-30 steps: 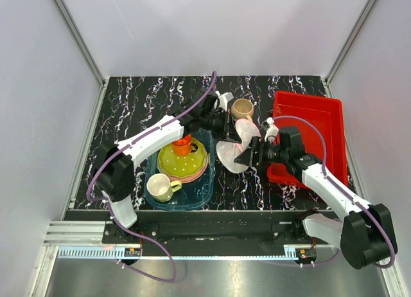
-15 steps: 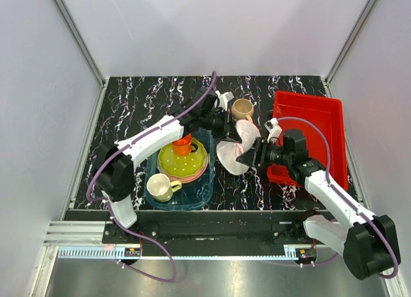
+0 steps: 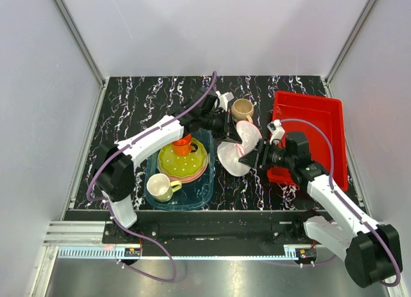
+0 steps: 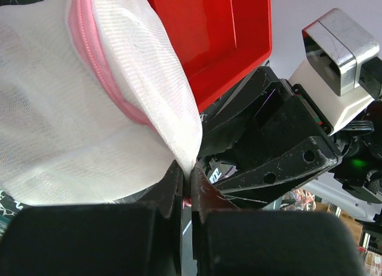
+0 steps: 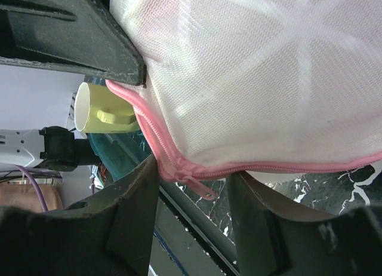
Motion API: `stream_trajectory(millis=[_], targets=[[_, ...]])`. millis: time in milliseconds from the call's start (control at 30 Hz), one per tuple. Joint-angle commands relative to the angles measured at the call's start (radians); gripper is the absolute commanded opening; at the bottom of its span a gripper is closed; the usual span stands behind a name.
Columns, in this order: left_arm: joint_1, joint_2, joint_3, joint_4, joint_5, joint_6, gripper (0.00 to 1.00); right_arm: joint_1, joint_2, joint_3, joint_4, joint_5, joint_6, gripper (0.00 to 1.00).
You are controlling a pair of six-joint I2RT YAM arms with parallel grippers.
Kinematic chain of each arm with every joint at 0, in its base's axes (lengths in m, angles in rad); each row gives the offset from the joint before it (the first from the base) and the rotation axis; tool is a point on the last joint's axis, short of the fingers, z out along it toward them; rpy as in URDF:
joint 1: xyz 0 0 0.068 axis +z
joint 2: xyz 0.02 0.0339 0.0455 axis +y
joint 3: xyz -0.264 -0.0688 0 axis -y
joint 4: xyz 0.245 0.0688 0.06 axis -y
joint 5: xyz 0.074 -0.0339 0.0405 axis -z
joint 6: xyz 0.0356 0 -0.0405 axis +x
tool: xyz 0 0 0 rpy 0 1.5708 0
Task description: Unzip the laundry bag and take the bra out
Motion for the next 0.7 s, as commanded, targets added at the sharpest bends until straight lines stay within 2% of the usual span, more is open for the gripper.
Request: stream_trajectory(millis=[0, 133, 300, 467, 667], targets=[[-0.005, -0.014, 0.025, 0.037, 0.018, 0.014, 0.0, 0.005, -0.035, 0.017, 0.001, 0.012, -0.007, 0.55], [-0.003, -0.011, 0.024, 0.031, 0.016, 0.018, 0.0, 0.003, -0.053, 0.025, -0.031, 0.015, -0.009, 0.54], [-0.003, -0.011, 0.024, 0.031, 0.015, 0.017, 0.0, 0.005, -0.047, 0.032, -0.043, -0.019, -0.007, 0.59], [-0.003, -0.003, 0.03, 0.031, 0.019, 0.017, 0.0, 0.005, -0.037, 0.038, -0.037, -0.039, -0.007, 0.58], [-0.003, -0.002, 0.031, 0.034, 0.02, 0.015, 0.0, 0.005, -0.029, 0.04, -0.017, -0.041, 0.002, 0.45]])
